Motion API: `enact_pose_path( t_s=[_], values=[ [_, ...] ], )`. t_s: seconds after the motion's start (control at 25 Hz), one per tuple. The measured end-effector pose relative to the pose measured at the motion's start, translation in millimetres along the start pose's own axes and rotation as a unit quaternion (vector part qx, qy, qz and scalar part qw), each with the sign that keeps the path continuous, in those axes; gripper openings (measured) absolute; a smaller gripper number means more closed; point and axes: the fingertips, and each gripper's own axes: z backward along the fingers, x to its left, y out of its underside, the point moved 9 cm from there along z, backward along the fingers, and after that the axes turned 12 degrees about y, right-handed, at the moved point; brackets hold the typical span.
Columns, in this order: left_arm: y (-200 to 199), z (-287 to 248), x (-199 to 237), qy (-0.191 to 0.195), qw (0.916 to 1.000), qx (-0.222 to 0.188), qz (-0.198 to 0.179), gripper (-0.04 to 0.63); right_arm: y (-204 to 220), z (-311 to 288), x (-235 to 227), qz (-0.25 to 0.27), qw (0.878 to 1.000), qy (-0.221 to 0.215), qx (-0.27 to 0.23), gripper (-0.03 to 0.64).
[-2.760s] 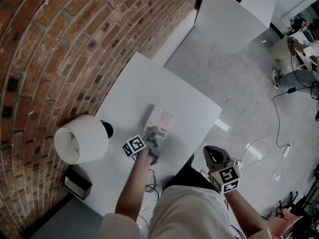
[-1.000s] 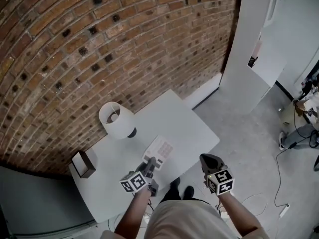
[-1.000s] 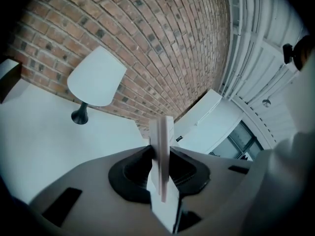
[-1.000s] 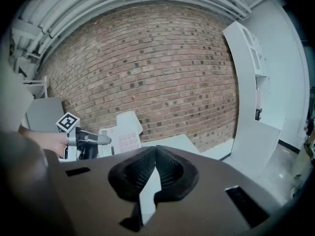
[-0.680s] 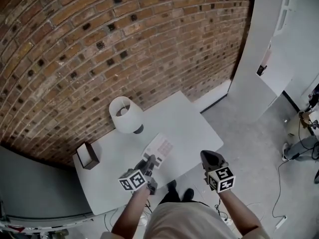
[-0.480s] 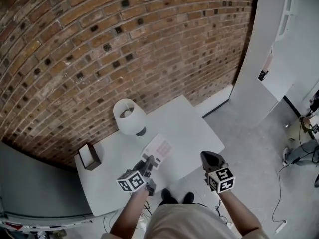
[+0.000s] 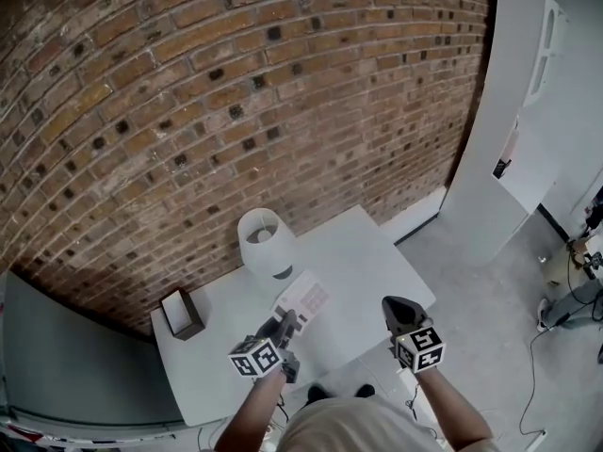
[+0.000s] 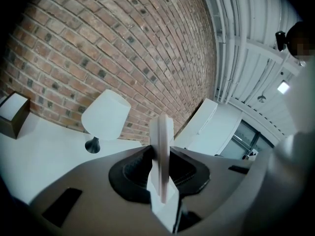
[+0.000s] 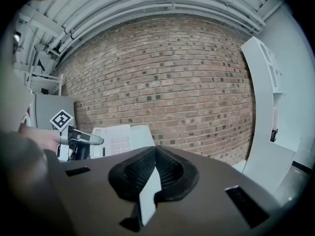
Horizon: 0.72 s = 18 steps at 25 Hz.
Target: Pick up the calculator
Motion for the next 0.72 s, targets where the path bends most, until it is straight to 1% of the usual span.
enact_pose_path(
  t_s=[0.24,0.44,0.72],
  values=[
    [-6,17,13,-0.003,0.9996,0.003,-0.029,0.097,-1,-15,20,0.005,1.000,0.007,-0.004,0.012],
    [-10,21,23,-0.003,0.9995,0.006,-0.030,0.095,-8,-23,29,0.013,1.000,0.009,-0.004,0.011],
    [-12,20,30,0.001,0.9995,0.009,-0.029,0.091,-13,-31,39,0.019,1.000,-0.009,0.001,0.011]
  ],
)
